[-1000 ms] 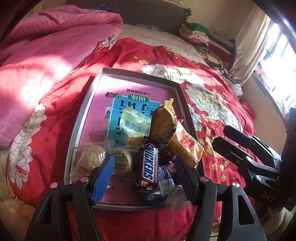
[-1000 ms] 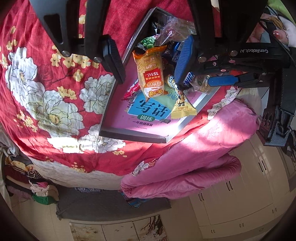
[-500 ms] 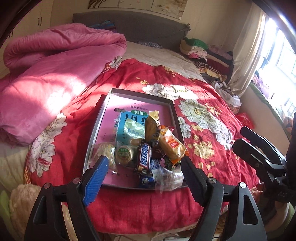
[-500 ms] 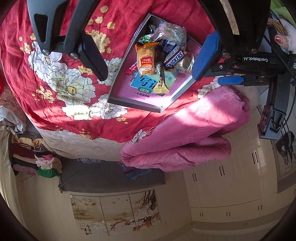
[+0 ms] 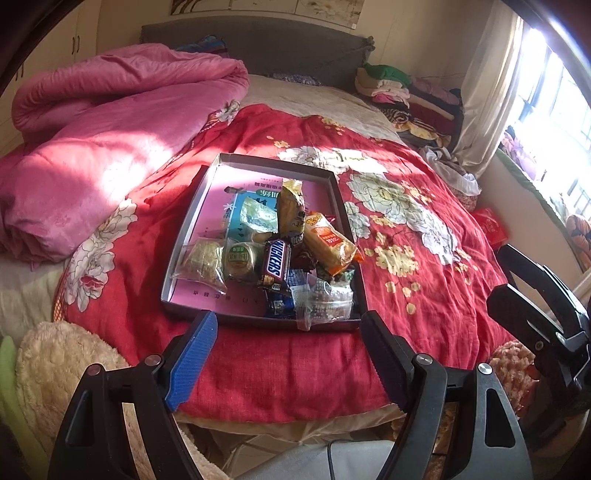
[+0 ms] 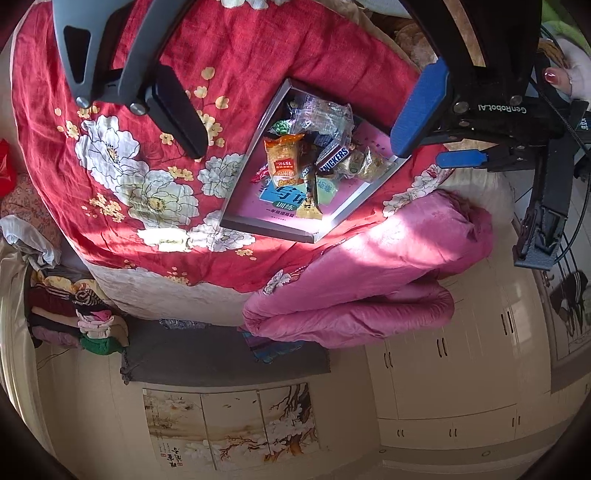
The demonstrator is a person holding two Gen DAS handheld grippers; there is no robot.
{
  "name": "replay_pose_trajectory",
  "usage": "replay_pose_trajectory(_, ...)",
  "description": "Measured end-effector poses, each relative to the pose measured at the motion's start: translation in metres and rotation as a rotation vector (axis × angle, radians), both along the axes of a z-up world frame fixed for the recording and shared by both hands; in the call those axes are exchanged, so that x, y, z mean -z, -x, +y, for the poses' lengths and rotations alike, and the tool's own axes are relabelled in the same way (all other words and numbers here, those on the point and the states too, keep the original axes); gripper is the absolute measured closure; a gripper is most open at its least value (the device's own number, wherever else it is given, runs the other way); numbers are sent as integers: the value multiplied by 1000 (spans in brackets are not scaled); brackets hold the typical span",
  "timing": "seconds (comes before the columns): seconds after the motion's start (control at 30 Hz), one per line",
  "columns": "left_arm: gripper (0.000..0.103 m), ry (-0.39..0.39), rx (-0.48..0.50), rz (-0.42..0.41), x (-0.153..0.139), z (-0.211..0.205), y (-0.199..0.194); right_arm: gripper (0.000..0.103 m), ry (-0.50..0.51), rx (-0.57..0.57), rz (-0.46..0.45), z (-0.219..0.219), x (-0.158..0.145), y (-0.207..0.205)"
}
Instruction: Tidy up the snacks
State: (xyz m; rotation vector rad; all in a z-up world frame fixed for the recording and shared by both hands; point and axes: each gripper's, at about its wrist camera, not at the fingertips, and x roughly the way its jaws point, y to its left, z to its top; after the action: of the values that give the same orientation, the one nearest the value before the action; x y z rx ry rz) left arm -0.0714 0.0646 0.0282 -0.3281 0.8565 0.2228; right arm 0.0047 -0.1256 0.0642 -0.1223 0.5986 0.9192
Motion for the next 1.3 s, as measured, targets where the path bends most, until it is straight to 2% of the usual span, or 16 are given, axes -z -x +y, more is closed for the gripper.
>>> replay_pose_trajectory(0.4, 22, 20, -28, 59, 14, 0, 4, 1, 77, -28, 39, 6, 20, 20)
replay_pose_trajectory(0.63, 22, 13, -33, 70, 18, -1, 2, 1, 130, -21, 61, 14, 37, 17)
replay_pose_trajectory(1.3, 22, -36, -29, 89, 18, -6, -1, 1, 128, 46, 72, 8, 39, 5)
